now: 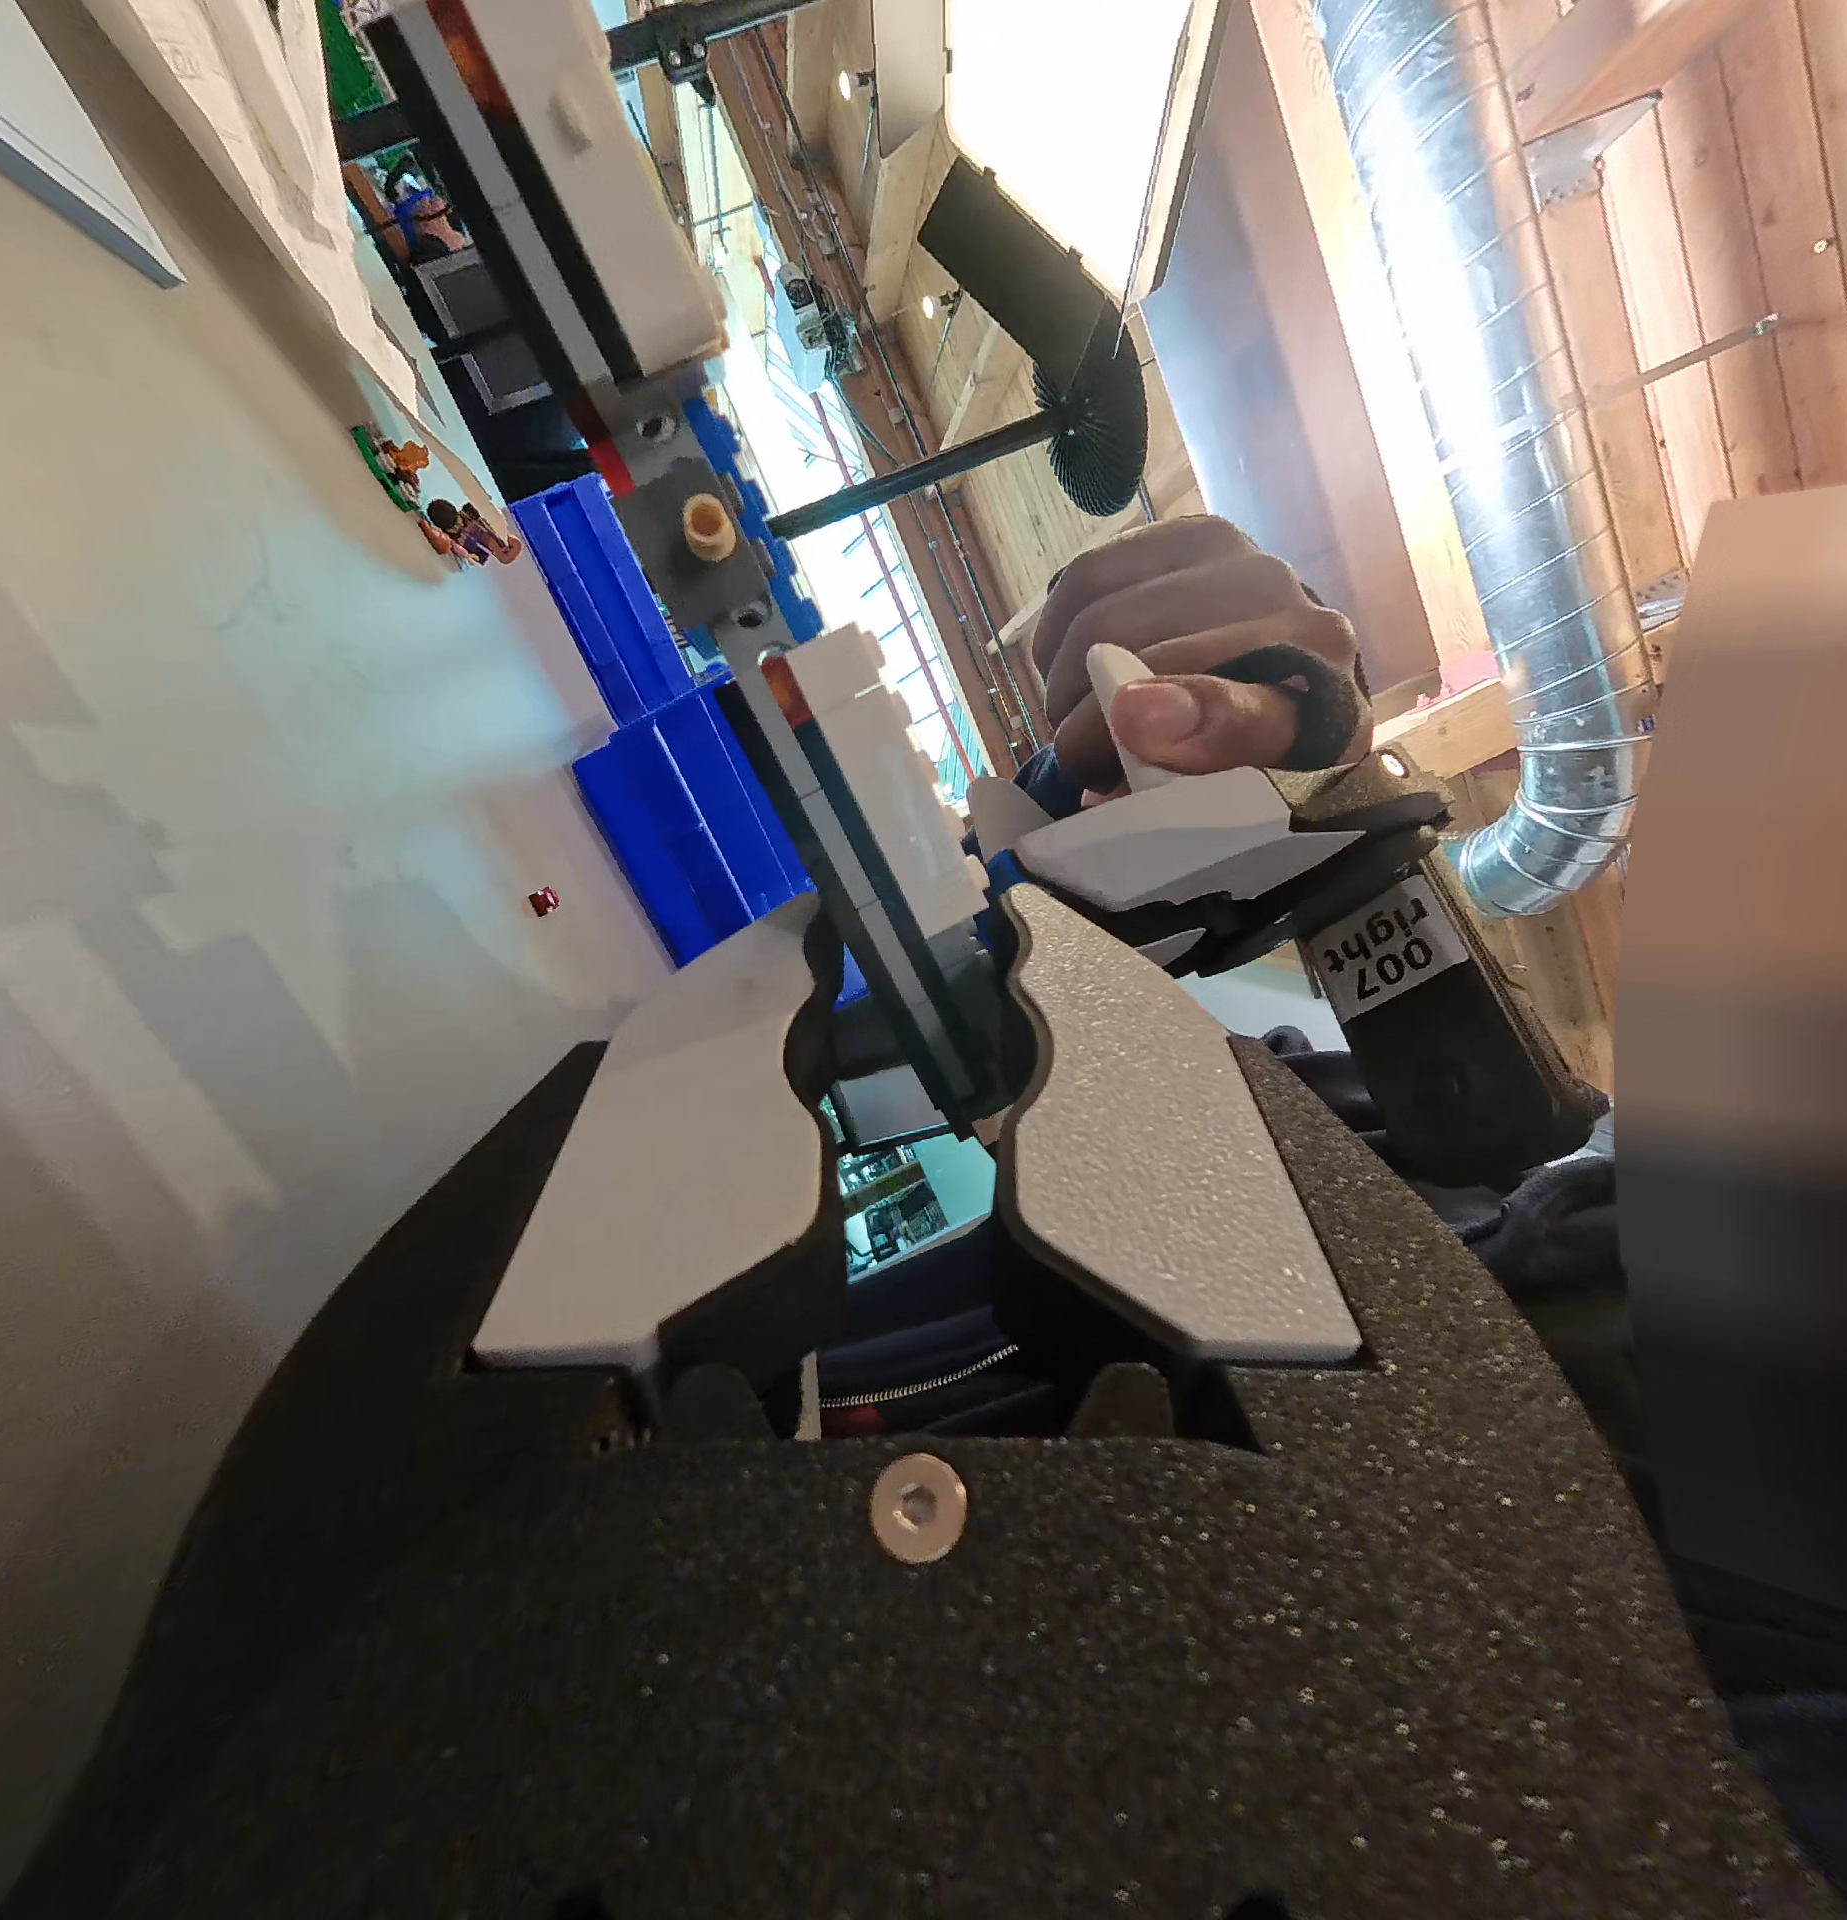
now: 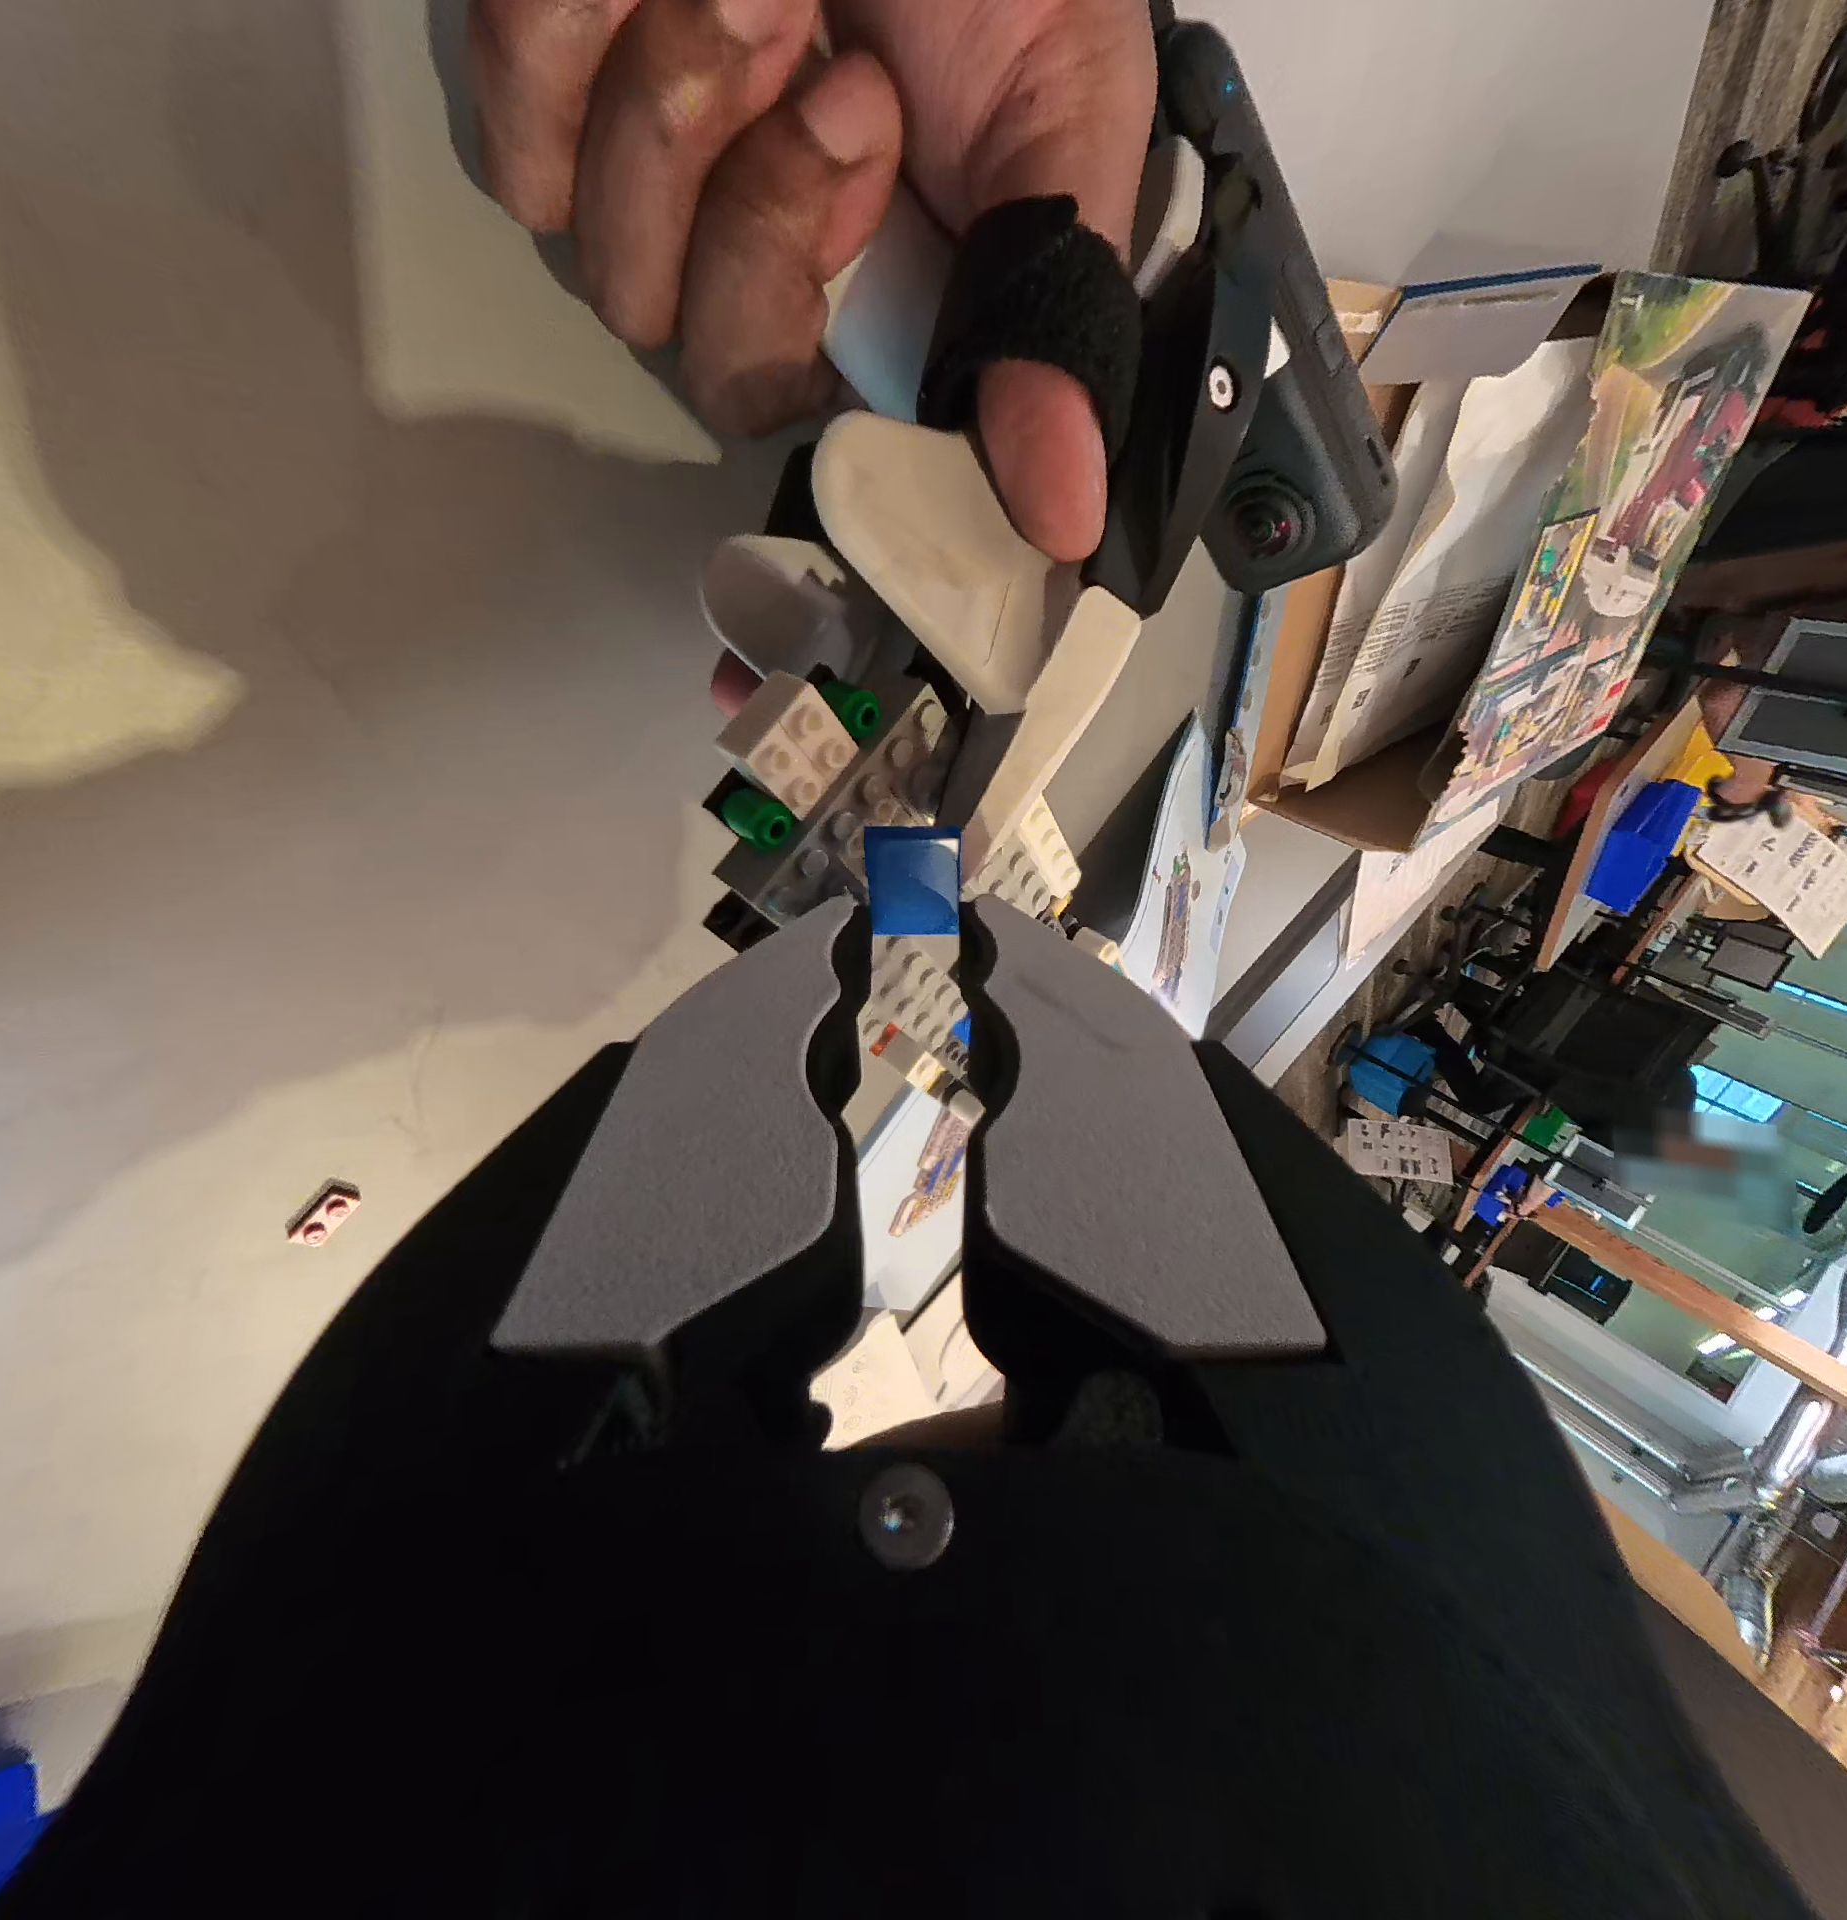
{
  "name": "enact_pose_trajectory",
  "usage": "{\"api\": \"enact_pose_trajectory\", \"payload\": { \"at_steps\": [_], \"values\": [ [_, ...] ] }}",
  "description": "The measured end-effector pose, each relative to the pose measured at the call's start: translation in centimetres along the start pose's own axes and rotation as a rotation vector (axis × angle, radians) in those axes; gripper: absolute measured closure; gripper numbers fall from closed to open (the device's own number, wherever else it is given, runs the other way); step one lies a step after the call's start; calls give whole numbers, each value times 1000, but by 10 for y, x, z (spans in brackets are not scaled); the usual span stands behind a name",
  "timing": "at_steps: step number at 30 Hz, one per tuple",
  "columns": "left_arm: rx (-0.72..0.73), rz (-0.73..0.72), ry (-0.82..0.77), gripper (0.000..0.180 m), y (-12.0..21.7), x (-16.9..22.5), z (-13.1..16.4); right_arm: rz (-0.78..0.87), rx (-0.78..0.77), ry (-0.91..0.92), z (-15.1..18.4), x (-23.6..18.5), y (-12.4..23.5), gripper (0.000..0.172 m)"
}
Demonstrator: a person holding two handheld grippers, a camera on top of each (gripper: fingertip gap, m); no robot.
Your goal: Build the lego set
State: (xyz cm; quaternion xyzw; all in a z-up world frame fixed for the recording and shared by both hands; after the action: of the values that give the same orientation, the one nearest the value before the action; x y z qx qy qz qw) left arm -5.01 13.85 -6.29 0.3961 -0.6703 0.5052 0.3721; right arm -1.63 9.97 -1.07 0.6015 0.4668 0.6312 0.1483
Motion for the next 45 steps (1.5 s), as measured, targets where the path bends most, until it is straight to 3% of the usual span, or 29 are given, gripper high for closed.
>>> {"api": "enact_pose_trajectory", "payload": {
  "at_steps": [11,22,29,38,45],
  "values": [
    [12,9,-71,153,-1,4,2,60,12,23,-1,-1,4,155],
    [4,26,-94,153,-1,7,4,145,14,-34,3,1,12,145],
    [4,25,-111,153,-1,8,4,185,93,-284,8,-8,25,144],
    [-56,3,-173,153,-6,8,12,11,323,-653,3,-15,14,127],
    [-54,13,-175,153,-5,10,12,-75,379,-766,1,-13,7,139]
  ]
}}
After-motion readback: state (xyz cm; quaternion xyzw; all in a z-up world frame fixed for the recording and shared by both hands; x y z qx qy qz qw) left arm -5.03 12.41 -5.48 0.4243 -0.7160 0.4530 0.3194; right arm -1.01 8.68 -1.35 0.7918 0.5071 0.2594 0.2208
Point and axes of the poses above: each gripper's, where its closed fingertips meet, y back along the fingers, z out of its underside, x = y × z across the jaws, the point moved 4 cm from there along y, back along the fingers, and after that the axes turned 13 degrees about x, right-handed, at the moved point
